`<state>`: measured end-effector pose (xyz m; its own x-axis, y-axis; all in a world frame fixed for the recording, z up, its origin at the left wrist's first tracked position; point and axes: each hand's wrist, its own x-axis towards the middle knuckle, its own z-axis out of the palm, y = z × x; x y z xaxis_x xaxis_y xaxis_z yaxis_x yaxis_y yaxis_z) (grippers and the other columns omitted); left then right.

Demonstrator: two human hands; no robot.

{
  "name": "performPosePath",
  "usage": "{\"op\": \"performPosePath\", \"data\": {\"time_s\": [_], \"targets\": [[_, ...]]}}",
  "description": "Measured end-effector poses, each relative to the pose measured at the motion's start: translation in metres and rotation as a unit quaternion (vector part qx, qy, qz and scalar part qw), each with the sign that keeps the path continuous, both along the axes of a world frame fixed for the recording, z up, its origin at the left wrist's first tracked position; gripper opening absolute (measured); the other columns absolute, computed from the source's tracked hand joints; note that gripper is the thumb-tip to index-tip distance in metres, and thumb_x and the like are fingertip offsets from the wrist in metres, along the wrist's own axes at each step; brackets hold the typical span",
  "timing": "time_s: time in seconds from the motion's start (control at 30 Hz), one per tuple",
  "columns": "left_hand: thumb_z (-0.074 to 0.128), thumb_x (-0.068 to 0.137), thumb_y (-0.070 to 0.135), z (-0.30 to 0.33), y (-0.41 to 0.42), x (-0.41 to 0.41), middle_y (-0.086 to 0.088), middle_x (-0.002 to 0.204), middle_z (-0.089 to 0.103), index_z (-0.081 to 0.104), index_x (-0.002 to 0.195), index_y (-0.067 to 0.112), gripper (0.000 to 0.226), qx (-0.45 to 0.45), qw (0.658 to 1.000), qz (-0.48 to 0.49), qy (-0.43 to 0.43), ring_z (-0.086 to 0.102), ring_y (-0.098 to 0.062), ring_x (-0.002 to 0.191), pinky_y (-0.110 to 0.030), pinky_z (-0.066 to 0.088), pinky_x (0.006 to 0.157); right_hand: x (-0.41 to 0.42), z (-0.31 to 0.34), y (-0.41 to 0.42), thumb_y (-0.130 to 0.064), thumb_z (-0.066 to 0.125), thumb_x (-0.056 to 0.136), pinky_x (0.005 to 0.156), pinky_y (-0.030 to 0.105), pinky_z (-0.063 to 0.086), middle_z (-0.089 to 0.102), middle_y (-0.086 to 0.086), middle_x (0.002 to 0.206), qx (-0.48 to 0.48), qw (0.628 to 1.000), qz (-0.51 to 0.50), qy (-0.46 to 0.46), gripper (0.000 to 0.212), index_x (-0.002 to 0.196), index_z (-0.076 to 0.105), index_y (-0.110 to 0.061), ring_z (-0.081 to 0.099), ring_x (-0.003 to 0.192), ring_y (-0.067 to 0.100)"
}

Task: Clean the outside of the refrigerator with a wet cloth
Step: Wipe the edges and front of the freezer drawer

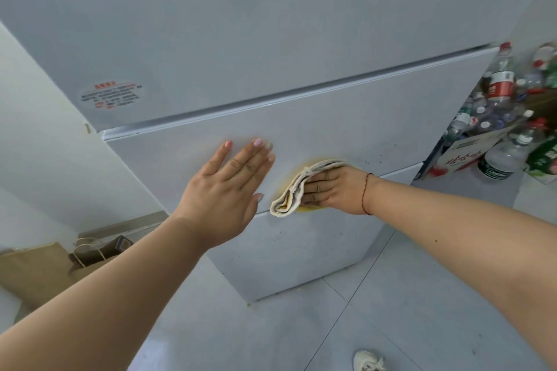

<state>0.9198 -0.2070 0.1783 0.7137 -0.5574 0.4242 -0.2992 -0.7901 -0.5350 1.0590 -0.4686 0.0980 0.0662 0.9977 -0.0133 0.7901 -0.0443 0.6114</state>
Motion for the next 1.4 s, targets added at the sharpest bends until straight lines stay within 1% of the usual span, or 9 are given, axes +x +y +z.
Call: {"op": "performPosePath", "data": {"time_s": [0.2, 0.37, 0.57, 0.7, 0.8, 1.03, 1.1, 1.23, 1.4], "targets": [[0.038, 0.098, 0.032, 0.002, -0.033, 0.022, -0.011, 0.157, 0.031, 0.037, 0.148, 0.006, 0.057, -0.002, 1.0, -0.008, -0.016, 0.023, -0.024, 0.147, -0.048, 0.013, 0.121, 0.026, -0.007, -0.061, -0.013, 0.016, 0.101, 0.12, 0.03, -0.004, 0.061, -0.013, 0.126, 0.019, 0.996, -0.046, -0.073, 0.047, 0.131, 0.052, -0.018, 0.041, 0.122, 0.014], [0.044, 0.095, 0.029, -0.004, -0.037, 0.025, -0.01, 0.156, 0.033, 0.039, 0.147, 0.007, 0.058, -0.001, 0.999, -0.004, -0.039, 0.024, -0.024, 0.147, -0.051, 0.017, 0.12, 0.026, -0.026, -0.108, -0.016, 0.037, 0.09, 0.115, 0.051, 0.017, 0.032, -0.005, 0.144, 0.182, 0.969, -0.109, -0.125, 0.056, 0.145, 0.027, -0.021, 0.035, 0.13, 0.026], [0.046, 0.092, 0.029, -0.008, -0.04, 0.026, -0.011, 0.157, 0.031, 0.038, 0.148, 0.007, 0.06, 0.002, 0.999, 0.008, -0.039, 0.022, -0.025, 0.148, -0.052, 0.016, 0.12, -0.002, -0.054, -0.102, -0.029, 0.049, 0.092, 0.108, 0.055, 0.033, 0.028, 0.005, 0.146, 0.423, 0.844, -0.328, 0.027, 0.062, 0.148, 0.023, -0.026, 0.034, 0.128, 0.036], [0.045, 0.093, 0.03, -0.005, -0.041, 0.024, -0.01, 0.157, 0.031, 0.038, 0.148, 0.007, 0.059, 0.004, 0.999, 0.011, -0.032, 0.022, -0.025, 0.148, -0.053, 0.016, 0.119, -0.013, -0.041, -0.069, -0.031, 0.039, 0.099, 0.113, 0.042, 0.026, 0.011, 0.007, 0.157, 0.574, 0.638, -0.458, 0.233, 0.06, 0.152, 0.015, -0.019, 0.019, 0.139, 0.032], [0.043, 0.094, 0.03, -0.002, -0.041, 0.023, -0.01, 0.158, 0.028, 0.037, 0.148, 0.007, 0.06, 0.004, 1.0, 0.01, -0.018, 0.02, -0.025, 0.148, -0.052, 0.015, 0.12, -0.007, -0.011, -0.053, -0.026, 0.036, 0.101, 0.116, 0.03, 0.016, 0.002, 0.0, 0.159, 0.698, 0.416, -0.488, 0.32, 0.059, 0.153, 0.01, -0.015, 0.012, 0.143, 0.022], [0.038, 0.095, 0.032, 0.002, -0.042, 0.019, -0.012, 0.158, 0.028, 0.038, 0.148, 0.006, 0.059, 0.012, 1.0, 0.023, 0.009, 0.019, -0.026, 0.148, -0.053, 0.014, 0.12, 0.02, -0.003, -0.021, -0.049, 0.045, 0.081, 0.102, 0.043, 0.042, 0.049, -0.006, 0.134, 0.807, -0.135, -0.376, 0.435, 0.059, 0.138, 0.041, -0.035, 0.048, 0.121, 0.025], [0.037, 0.095, 0.032, 0.002, -0.044, 0.017, -0.013, 0.158, 0.029, 0.039, 0.147, 0.005, 0.059, 0.012, 0.999, 0.03, 0.018, 0.017, -0.027, 0.149, -0.054, 0.013, 0.12, 0.025, -0.011, -0.004, -0.044, 0.049, 0.083, 0.091, 0.038, 0.046, 0.056, -0.006, 0.114, 0.798, -0.206, -0.353, 0.442, 0.033, 0.115, 0.051, -0.036, 0.054, 0.106, 0.023], [0.035, 0.094, 0.033, 0.003, -0.046, 0.016, -0.014, 0.156, 0.031, 0.042, 0.145, 0.004, 0.059, 0.01, 0.999, 0.04, 0.03, 0.017, -0.028, 0.149, -0.055, 0.011, 0.12, 0.008, -0.015, 0.032, -0.046, 0.042, 0.078, 0.082, 0.034, 0.046, 0.048, -0.01, 0.098, 0.726, -0.196, -0.346, 0.56, 0.012, 0.082, 0.045, -0.035, 0.051, 0.075, 0.014], [0.034, 0.094, 0.032, 0.001, -0.046, 0.016, -0.017, 0.154, 0.033, 0.046, 0.142, 0.002, 0.058, 0.005, 0.998, 0.041, 0.038, 0.017, -0.03, 0.148, -0.058, 0.01, 0.119, -0.014, 0.02, 0.019, -0.045, 0.04, 0.095, 0.072, 0.03, 0.049, 0.068, -0.002, 0.101, 0.679, -0.244, -0.362, 0.59, 0.041, 0.103, 0.064, -0.013, 0.063, 0.074, 0.023]]}}
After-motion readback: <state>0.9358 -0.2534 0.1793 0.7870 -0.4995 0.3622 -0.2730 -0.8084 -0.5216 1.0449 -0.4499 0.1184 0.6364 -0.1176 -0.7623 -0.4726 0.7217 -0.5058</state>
